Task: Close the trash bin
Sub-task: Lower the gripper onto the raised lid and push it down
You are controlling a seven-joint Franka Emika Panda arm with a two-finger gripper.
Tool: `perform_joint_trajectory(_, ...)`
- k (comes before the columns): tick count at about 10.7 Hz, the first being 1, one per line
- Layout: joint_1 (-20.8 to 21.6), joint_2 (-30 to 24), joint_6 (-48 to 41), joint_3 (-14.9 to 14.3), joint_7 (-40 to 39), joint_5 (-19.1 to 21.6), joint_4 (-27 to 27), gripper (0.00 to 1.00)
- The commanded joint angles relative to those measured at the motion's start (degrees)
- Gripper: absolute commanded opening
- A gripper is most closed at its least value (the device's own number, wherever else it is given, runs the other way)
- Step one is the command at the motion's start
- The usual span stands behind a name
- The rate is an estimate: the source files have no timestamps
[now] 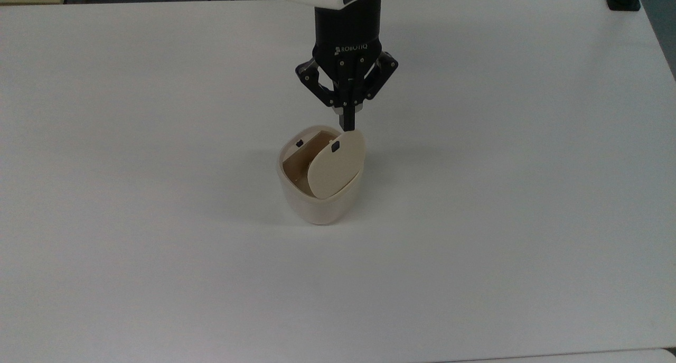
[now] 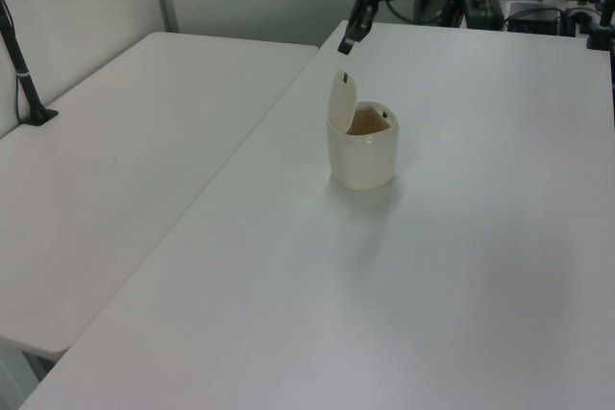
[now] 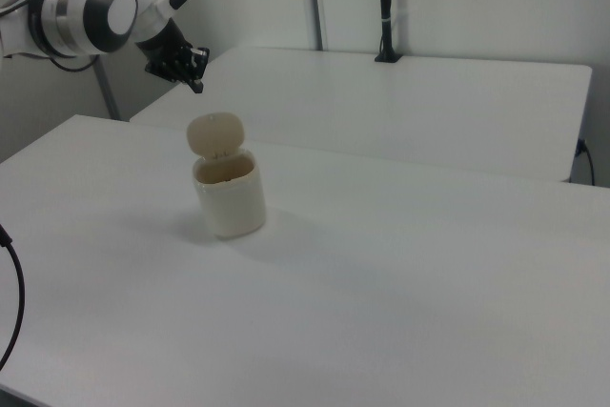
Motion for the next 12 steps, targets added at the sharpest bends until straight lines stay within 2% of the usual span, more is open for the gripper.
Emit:
perform_joint_trajectory(1,1.6,2.7,4.6,-0.5,0.6,0.2,-0.2,0.00)
perform_joint_trajectory(5,1.1,3.1,1.6,-0.6,-0.1,-0.2,-0.7,0.00)
perform_joint_trajectory(10,-1.5,3.0,-11.9,-1.2,-10.7,-1.8,-0.8,0.00)
perform_joint_trajectory(12,-2.1,3.3,-12.1,-1.1,-11.6,-5.1,-3.7,0.00)
